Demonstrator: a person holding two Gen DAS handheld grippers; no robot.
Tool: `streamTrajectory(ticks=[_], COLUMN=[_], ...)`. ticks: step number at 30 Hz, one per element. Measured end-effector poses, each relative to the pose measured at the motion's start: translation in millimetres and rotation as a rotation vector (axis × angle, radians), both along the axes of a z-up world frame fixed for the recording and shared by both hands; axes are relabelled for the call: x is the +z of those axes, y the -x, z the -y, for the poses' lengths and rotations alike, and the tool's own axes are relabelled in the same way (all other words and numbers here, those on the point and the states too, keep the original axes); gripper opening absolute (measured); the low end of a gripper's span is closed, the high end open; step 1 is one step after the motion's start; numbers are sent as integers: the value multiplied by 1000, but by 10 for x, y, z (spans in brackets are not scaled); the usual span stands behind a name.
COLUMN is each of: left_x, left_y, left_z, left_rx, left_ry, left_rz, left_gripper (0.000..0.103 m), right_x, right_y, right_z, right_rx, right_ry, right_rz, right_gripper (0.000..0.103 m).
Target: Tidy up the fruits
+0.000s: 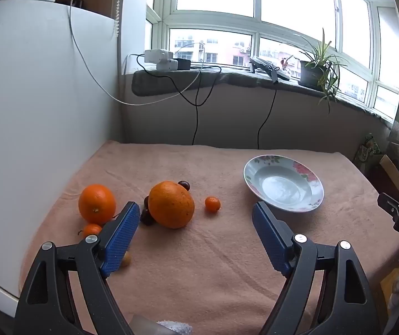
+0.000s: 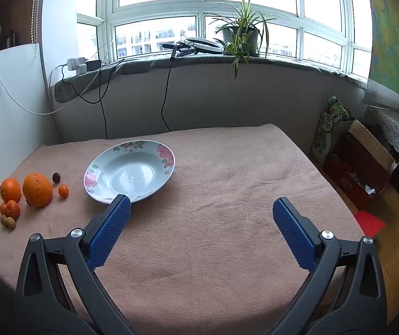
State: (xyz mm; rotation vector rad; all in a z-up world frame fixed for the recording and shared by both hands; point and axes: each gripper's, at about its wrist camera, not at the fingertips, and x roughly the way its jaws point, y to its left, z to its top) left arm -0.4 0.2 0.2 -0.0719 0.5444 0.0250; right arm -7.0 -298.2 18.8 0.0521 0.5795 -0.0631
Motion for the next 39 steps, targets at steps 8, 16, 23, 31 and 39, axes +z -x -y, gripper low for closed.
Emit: streamTrajectory(ticks=[8, 16, 23, 31, 39], left_x=[41, 33, 32, 35, 40], left_y=[3, 21, 45, 44, 45], left_z=[-14, 2, -12, -30, -26], left_rx=[4, 6, 8, 6, 6], left_ry=[-4, 4, 6, 8, 8], left_rz=[-22, -9, -3, -3, -5], left_gripper=[83, 83, 83, 83, 83], right_x=[-3, 11, 25, 22, 5], right_y=[-3, 23, 38, 36, 33], right_z=[-34, -82, -95, -108, -127], right_rx=[7, 18, 22, 26, 28], right_ry=[-12, 7, -3, -13, -17], right_rz=[-33, -22, -21, -27, -34], right_gripper=[103, 103, 103, 103, 103])
